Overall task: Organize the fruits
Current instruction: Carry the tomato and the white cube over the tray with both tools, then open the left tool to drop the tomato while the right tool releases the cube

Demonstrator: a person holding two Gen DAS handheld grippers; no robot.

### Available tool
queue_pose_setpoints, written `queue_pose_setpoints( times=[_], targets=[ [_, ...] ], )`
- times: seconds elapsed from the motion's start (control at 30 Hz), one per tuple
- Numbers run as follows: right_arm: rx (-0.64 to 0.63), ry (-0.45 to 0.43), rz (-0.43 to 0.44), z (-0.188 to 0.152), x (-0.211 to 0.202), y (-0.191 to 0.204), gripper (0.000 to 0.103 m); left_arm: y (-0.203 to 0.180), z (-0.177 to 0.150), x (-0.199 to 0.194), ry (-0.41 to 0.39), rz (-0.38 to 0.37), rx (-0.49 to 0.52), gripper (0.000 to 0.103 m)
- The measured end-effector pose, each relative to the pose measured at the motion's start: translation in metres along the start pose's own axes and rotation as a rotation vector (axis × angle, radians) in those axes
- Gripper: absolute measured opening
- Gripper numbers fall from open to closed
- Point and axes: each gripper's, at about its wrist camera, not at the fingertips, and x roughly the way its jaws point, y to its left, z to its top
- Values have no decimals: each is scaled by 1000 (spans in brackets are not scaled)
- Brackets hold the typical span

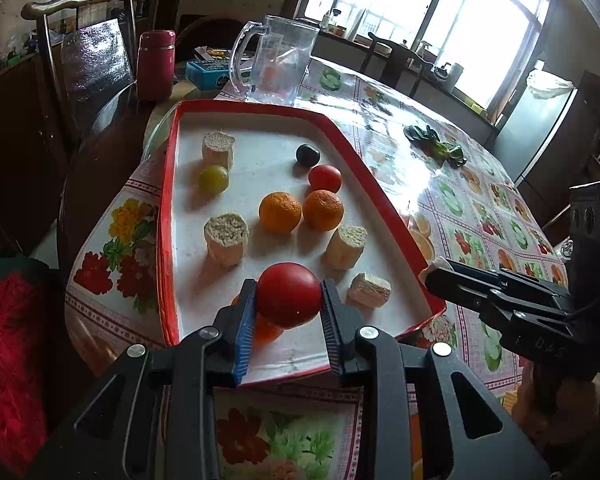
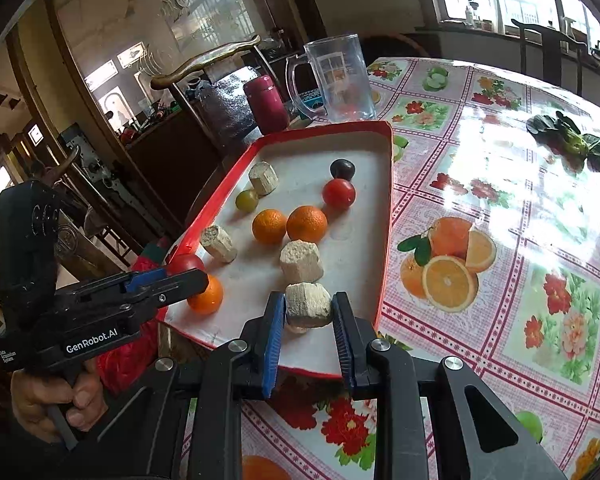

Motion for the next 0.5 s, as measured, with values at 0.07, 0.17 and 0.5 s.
queue_pose_setpoints(
  times=[0.07, 0.17, 0.5],
  targets=[
    [-4, 7, -3, 5, 7, 0, 25, 1, 4, 5, 1, 7, 1, 28],
    [-6, 15, -7, 10, 17, -2, 25, 8, 9, 11, 4, 20, -15, 28],
    [-5, 61, 0, 10, 45, -5, 25, 16, 12, 27, 31, 39, -15, 28]
  ],
)
